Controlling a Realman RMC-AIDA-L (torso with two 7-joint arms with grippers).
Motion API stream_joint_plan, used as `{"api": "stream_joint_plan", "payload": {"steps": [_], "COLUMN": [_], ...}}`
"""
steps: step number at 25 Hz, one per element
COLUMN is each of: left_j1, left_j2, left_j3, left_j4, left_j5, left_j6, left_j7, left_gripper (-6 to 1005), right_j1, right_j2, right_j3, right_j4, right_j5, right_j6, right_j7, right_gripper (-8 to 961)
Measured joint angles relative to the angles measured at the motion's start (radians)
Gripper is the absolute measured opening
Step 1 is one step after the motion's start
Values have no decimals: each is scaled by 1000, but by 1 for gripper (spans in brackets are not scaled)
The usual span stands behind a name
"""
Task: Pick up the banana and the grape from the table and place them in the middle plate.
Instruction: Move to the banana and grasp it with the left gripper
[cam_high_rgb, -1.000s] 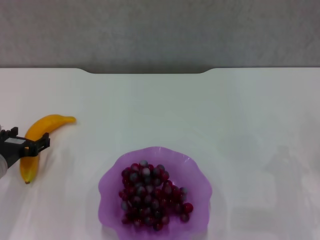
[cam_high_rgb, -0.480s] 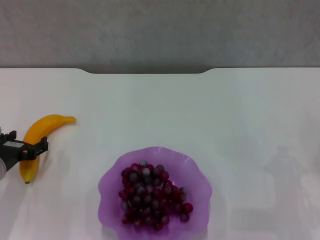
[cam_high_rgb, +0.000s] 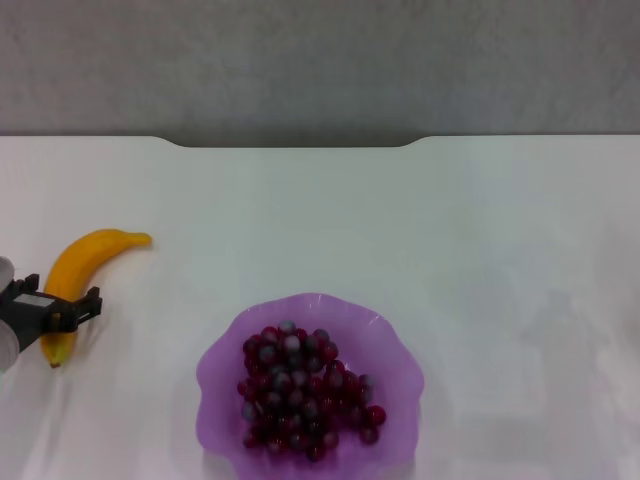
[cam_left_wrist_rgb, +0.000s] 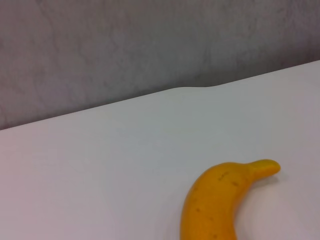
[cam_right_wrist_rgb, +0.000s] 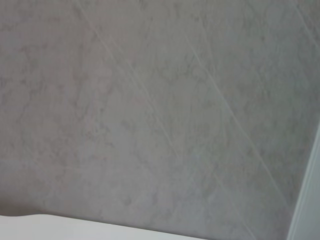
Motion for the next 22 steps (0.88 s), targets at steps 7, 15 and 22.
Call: {"api": "stream_joint_plan", "payload": {"steps": [7,15,22], "left_j1": [-1,-7,-10], "left_j2": [-2,-3,-1], "left_j3": [0,0,0], "left_j4": [-1,-18,-22], "left_j5": [0,-5,-3], "left_j6": [0,0,-1], "left_j7": [8,12,17], "left_gripper": [892,847,797], "right_j1": [-1,-7,-8], "right_j2": [1,3,7], "right_j3": [1,8,7], "right_j4": [0,0,5], "right_j5": [0,0,0], "right_j6": [0,4,28], "right_j7": [0,0,0], "right_gripper": [-2,-2,-2]}}
